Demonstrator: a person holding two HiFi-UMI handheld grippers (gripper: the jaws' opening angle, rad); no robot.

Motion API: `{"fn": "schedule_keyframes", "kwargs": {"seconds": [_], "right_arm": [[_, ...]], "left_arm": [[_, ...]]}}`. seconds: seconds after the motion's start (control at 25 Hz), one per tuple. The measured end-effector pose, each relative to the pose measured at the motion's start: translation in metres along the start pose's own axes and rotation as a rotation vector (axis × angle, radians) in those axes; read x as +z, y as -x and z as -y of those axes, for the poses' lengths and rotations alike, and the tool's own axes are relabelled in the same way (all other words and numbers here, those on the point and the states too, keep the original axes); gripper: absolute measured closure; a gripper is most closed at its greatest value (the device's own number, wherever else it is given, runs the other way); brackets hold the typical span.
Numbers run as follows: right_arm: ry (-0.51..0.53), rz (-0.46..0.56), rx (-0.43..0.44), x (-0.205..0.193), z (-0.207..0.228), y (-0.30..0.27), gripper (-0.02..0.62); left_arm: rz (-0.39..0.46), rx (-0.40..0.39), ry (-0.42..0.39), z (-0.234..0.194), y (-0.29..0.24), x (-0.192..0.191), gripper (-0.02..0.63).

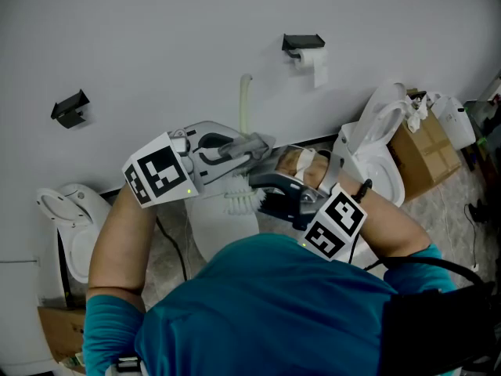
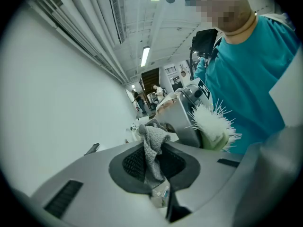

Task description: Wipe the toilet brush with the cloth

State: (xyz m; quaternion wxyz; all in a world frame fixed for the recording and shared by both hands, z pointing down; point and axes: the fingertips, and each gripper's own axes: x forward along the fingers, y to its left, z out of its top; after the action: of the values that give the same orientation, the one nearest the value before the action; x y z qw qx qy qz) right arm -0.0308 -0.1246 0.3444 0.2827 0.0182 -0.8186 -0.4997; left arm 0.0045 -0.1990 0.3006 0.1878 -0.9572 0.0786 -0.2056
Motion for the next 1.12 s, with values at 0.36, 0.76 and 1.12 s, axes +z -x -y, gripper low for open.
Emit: {"fn": "schedule_keyframes", "kwargs": {"seconds": [0.36,0.76,1.12], "right_arm": [[-0.029,0.027,0.0,0.002,0.003,-0.001,0.456],[-0.246,0.174,-0.012,0.011,0.021,0.013,0.456],[-0.432,0.372,0.018,0.024,0.041,0.045,0.456]], "left_arm": [[-0.025,0.08,0.025,-0.036,0.001,-0.014,0.566],[-0.04,0.114,0.101,-0.064,-0.003,-0.038,0.567],[-0.024,0.088,0.181,-0.064,-0.006,-0.051,0.568]]}}
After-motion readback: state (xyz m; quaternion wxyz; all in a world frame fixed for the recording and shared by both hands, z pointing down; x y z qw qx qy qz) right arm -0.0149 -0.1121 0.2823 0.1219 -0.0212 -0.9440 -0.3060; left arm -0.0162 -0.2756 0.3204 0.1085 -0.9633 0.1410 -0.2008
